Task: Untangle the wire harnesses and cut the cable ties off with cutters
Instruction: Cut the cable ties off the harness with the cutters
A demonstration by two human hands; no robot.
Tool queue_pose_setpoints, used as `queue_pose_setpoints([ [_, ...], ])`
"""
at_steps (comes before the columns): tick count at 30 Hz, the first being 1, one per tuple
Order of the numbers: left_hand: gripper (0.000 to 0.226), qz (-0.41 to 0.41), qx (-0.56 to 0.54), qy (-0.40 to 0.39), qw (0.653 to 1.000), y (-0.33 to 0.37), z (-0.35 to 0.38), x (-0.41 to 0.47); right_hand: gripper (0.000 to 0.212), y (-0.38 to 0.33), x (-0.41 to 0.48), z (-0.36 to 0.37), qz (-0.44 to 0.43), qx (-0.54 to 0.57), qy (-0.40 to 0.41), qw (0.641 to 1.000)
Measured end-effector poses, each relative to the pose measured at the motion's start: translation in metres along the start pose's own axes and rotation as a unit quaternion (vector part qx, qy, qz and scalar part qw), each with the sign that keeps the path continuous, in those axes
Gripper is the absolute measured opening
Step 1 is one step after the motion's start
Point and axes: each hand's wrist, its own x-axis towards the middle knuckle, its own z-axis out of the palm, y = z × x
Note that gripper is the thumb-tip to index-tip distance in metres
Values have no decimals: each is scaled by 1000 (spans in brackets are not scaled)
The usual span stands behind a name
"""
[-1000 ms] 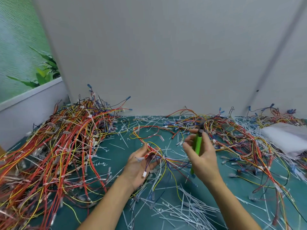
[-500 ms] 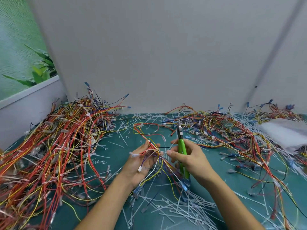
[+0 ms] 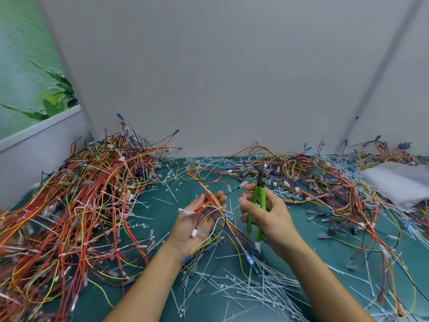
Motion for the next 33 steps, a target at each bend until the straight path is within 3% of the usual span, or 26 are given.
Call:
queue_pose_setpoints([
  [6,38,12,62,-72,995,-1,-2,-5,26,-6,6,-7,15,67,56,996],
  [8,58,2,52,-84,995,1,1,-7,27,-5,7,-7,33,69,68,995],
  [11,75,-5,-9,-85,996,2,1,-8,28,-3,7,-7,57,79,66,993],
  [16,50,25,-45,-85,995,13,0,-6,42,-15,9,-12,35,144,44,988],
  [20,69,31,-184,-70,980,23,-7,-5,33,-35,18,-20,-16,185,66,980],
  [22,71,37,-219,-69,973,27,-10,-6,36,-48,25,-23,-12,135,61,989],
  [25,71,30,-233,-68,970,28,-8,-8,30,-66,35,-23,46,-48,14,998],
  [28,76,21,-195,-66,978,24,-1,-12,30,-74,43,-16,86,-214,-96,968],
  [33,99,16,-171,-65,983,19,6,-14,34,-67,53,11,54,-320,-197,925],
])
